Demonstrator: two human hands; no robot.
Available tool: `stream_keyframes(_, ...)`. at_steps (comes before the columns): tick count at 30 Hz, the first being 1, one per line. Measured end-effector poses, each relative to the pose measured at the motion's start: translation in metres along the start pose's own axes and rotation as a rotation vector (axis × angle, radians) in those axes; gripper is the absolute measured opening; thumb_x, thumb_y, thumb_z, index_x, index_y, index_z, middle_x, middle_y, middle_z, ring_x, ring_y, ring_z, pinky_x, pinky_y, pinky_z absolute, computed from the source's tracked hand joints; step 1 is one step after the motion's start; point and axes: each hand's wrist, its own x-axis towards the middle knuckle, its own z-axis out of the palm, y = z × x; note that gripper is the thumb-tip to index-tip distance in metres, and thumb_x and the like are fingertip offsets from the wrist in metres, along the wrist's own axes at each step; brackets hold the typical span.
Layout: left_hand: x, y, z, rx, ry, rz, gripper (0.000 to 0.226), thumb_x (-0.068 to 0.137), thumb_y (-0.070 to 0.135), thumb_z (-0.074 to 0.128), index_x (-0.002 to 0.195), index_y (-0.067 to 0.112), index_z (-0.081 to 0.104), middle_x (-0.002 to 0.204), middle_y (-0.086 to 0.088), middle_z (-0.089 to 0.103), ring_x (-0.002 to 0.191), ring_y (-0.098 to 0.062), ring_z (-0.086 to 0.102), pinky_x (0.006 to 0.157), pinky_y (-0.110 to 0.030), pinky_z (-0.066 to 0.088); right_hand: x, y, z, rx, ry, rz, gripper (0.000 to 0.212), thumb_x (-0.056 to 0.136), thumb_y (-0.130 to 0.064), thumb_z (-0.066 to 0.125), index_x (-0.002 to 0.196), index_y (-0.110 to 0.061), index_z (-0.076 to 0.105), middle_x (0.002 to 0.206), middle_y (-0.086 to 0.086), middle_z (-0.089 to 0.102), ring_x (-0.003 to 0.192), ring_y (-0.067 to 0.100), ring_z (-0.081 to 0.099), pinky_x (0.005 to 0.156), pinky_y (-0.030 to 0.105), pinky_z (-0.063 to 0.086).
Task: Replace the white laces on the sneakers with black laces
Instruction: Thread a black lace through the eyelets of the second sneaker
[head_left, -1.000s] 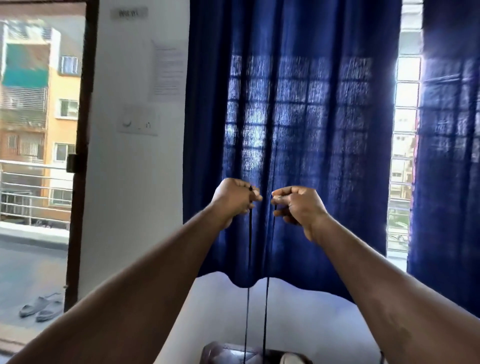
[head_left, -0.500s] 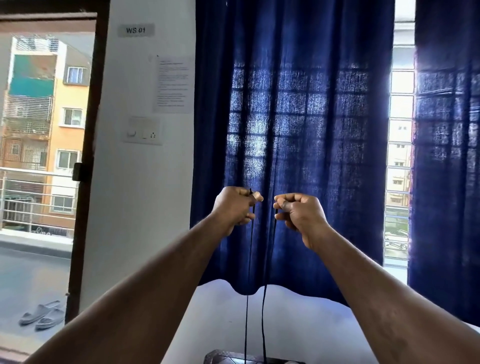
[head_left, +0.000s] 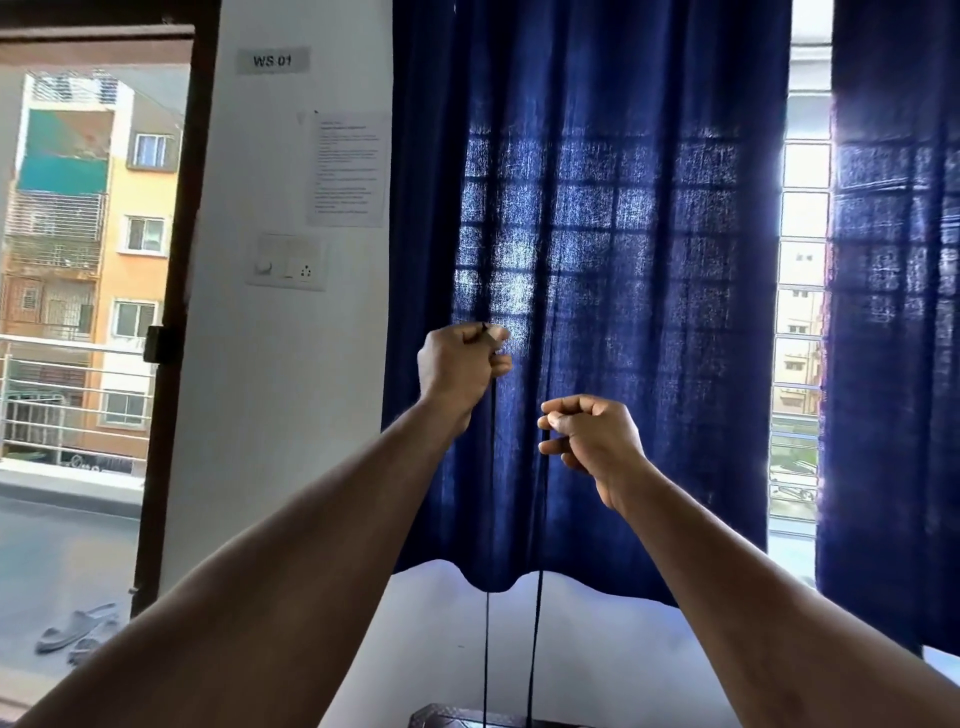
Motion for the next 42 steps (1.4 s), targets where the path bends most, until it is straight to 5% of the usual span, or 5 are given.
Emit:
stream_keyframes(5, -0.003, 0.001, -0.002, 0.180, -0.175, -0.110, 0.009, 0.094, 0.015, 0.078, 0.093, 0.006, 0.078, 0.085, -0.006, 0.078, 0.067, -0.016, 0.069, 0.072, -0.033, 0.064, 0.009, -0.004, -0.004, 0.079, 0.034, 0.019, 0.016, 0.096, -0.004, 0.067, 0.099, -0.016, 0.077, 0.093, 0.000, 0.081, 0.076, 0.019, 0.078, 0.056, 0.024, 0.049)
stream_keyframes(14, -0.013, -0.002, -0.007, 0.154, -0.127, -0.116, 0.016, 0.088, 0.017, 0.084, 0.088, 0.011, 0.068, 0.086, -0.009, 0.080, 0.060, -0.014, 0.065, 0.046, -0.019, 0.046, 0.018, -0.005, -0.006, 0.165, 0.060, 0.019, 0.013, 0.099, -0.007, 0.067, 0.103, -0.016, 0.077, 0.097, 0.000, 0.079, 0.078, 0.011, 0.073, 0.062, 0.023, 0.051)
stream_keyframes(24, -0.017, 0.004, 0.007, 0.157, -0.128, -0.144, 0.009, 0.092, 0.020, 0.081, 0.092, 0.016, 0.073, 0.091, -0.002, 0.080, 0.061, -0.015, 0.068, 0.050, -0.024, 0.051, 0.031, -0.015, -0.004, 0.056, 0.103, -0.079, 0.013, 0.089, -0.036, 0.082, 0.090, -0.023, 0.081, 0.080, -0.004, 0.071, 0.073, 0.014, 0.058, 0.071, 0.029, 0.052)
stream_keyframes(32, -0.023, 0.009, 0.009, 0.248, -0.100, -0.118, 0.011, 0.088, 0.022, 0.085, 0.088, 0.017, 0.075, 0.086, 0.001, 0.079, 0.063, -0.014, 0.073, 0.056, -0.027, 0.058, 0.040, -0.025, -0.005, -0.002, 0.159, -0.128, 0.019, 0.098, -0.013, 0.068, 0.089, -0.024, 0.081, 0.093, -0.010, 0.078, 0.072, 0.007, 0.059, 0.067, 0.026, 0.050)
stream_keyframes(42, -0.028, 0.006, 0.012, 0.255, -0.082, -0.119, 0.011, 0.089, 0.022, 0.084, 0.087, 0.017, 0.074, 0.088, 0.002, 0.079, 0.064, -0.015, 0.073, 0.061, -0.031, 0.063, 0.044, -0.032, -0.013, 0.026, 0.140, -0.121, 0.015, 0.102, -0.017, 0.066, 0.093, -0.017, 0.079, 0.087, 0.003, 0.079, 0.061, 0.011, 0.061, 0.051, 0.021, 0.046)
